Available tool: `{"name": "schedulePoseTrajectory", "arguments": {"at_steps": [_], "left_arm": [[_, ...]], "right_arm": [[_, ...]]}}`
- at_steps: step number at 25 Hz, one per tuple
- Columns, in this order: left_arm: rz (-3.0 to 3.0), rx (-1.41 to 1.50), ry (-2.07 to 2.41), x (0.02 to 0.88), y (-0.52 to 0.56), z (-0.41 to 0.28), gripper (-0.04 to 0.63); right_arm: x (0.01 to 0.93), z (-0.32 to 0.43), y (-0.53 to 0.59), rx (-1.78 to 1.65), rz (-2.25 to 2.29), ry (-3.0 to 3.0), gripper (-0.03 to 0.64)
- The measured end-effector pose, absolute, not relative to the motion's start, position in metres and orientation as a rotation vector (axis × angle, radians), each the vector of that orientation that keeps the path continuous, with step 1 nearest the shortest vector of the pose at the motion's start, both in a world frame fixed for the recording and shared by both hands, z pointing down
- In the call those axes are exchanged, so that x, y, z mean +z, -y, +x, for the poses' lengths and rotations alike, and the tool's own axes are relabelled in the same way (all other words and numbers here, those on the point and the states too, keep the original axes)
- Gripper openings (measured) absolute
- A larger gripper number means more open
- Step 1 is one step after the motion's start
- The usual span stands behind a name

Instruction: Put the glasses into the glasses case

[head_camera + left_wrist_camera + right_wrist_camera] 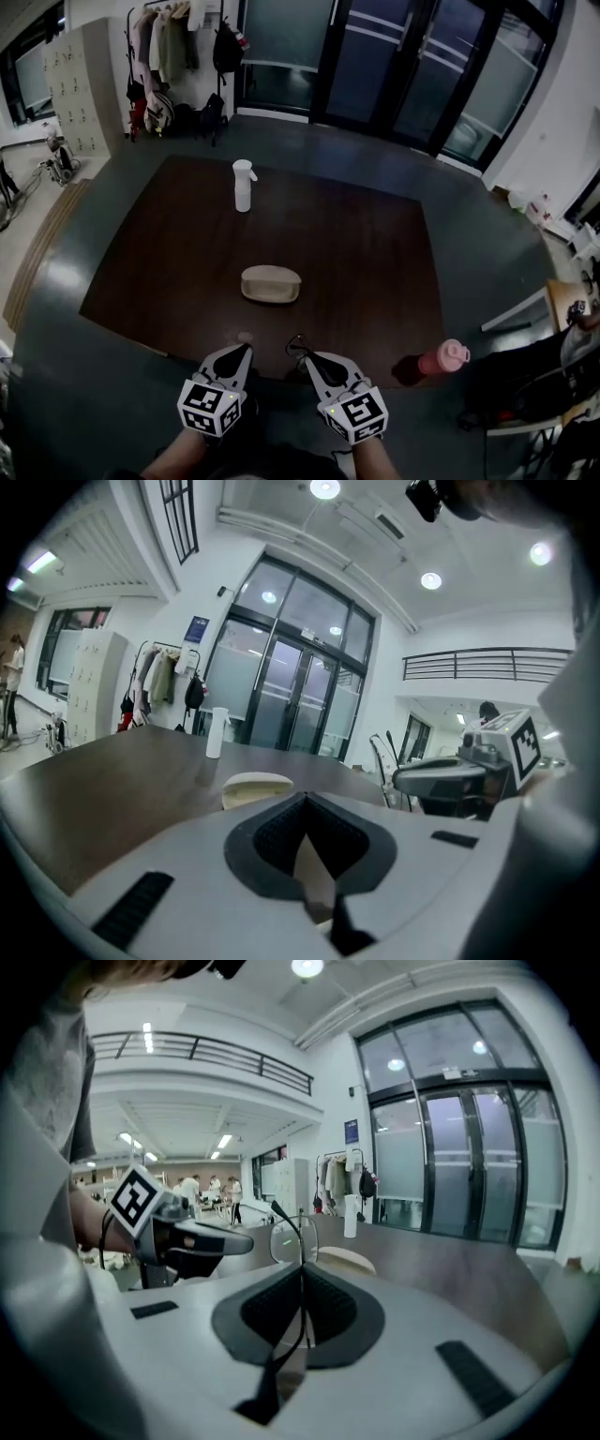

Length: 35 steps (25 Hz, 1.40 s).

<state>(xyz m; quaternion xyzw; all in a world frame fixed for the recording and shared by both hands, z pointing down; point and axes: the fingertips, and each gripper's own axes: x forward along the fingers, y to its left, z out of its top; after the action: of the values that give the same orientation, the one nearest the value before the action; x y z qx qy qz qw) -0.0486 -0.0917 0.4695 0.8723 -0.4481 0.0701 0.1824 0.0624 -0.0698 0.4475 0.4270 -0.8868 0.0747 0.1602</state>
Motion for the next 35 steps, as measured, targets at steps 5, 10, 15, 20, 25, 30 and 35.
{"name": "schedulePoseTrajectory", "arguments": {"at_steps": [5,10,15,20,25,30,35], "left_arm": [[2.469,0.228,1.192,0.49,0.133,-0.056,0.006],[2.462,0.291,1.133,0.506,0.173,-0.059,0.006],[2.512,0.4,1.093,0.53,0.21,-0.054,0.006],[2.461,0.414,1.072,0.555,0.234,-0.046,0.006],[2.421,0.507,1.108,0.582,0.252,-0.041,0.006],[2.381,0.582,1.139,0.604,0.265,-0.034,0.006],[2.358,0.594,1.153,0.608,0.27,-0.03,0.006]], "right_arm": [[0.468,0.04,0.107,0.209,1.2,2.472,-0.009],[0.478,0.033,0.14,0.262,1.217,2.401,-0.009],[0.507,0.026,0.163,0.227,1.161,2.283,-0.009],[0.533,0.033,0.175,0.198,1.071,2.187,-0.009],[0.555,0.043,0.194,0.105,0.935,2.074,-0.009],[0.573,0.047,0.209,0.053,0.794,2.005,-0.009],[0.582,0.051,0.225,0.023,0.729,1.948,-0.009]]}}
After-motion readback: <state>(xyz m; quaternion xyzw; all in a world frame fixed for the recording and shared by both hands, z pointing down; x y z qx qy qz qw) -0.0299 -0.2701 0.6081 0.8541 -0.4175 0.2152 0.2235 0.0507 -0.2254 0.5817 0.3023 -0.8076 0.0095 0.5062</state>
